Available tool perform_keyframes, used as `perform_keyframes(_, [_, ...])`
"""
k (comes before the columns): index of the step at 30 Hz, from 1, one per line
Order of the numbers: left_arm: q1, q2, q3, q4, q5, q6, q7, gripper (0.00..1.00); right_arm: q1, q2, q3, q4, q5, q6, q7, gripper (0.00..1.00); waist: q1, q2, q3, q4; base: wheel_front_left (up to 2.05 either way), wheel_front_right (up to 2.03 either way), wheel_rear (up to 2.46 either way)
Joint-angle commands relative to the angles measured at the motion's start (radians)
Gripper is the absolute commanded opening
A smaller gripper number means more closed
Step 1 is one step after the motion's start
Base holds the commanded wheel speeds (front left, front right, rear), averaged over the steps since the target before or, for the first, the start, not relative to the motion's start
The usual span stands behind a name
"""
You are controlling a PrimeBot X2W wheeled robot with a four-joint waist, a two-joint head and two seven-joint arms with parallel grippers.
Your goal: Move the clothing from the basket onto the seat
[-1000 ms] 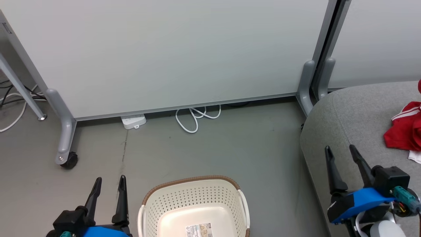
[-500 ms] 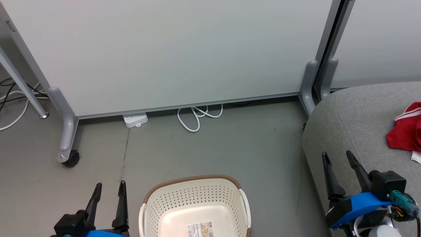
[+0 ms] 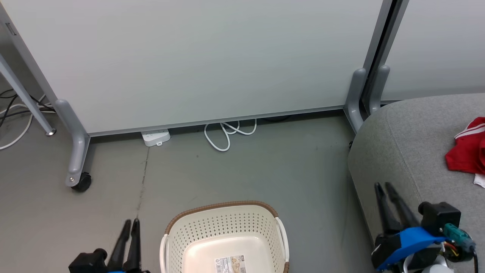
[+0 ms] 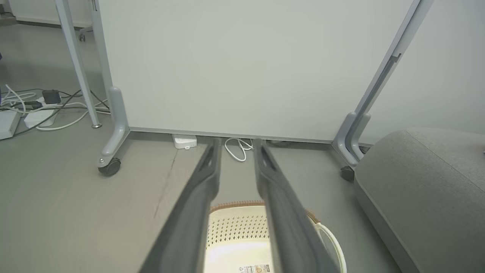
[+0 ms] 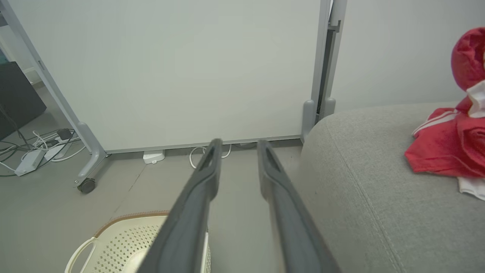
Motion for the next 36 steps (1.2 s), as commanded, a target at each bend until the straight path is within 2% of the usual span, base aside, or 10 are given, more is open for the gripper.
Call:
perform_keyframes(1, [0.005, -0.004, -0.002, 0.013, -0.004, 0.0, 0.002, 0.0, 0.005, 0.001, -0.001, 0.016, 0.004, 0.0, 0.003, 0.0, 0.0, 0.0, 0.0, 0.0, 0.0, 0.0, 0.0])
perform_keyframes(3, [0.007, -0.006, -0.001, 0.018, -0.01, 0.0, 0.004, 0.0, 0.008, 0.002, -0.003, 0.024, 0.012, 0.0, 0.006, 0.0, 0.0, 0.0, 0.0, 0.0, 0.0, 0.0, 0.0])
perform_keyframes(20, [-0.031, -0.018, 0.041, -0.005, -0.294, 0.0, 0.086, 0.0, 0.0, 0.001, -0.015, 0.014, 0.338, 0.0, 0.053, 0.0, 0.0, 0.0, 0.0, -0.005, 0.0, 0.0, 0.0])
perform_keyframes(36, [-0.061, -0.029, 0.074, -0.023, -0.515, -0.001, 0.15, 0.0, -0.006, 0.0, -0.025, 0.007, 0.59, 0.0, 0.088, 0.0, 0.0, 0.0, 0.0, -0.01, 0.0, 0.0, 0.0])
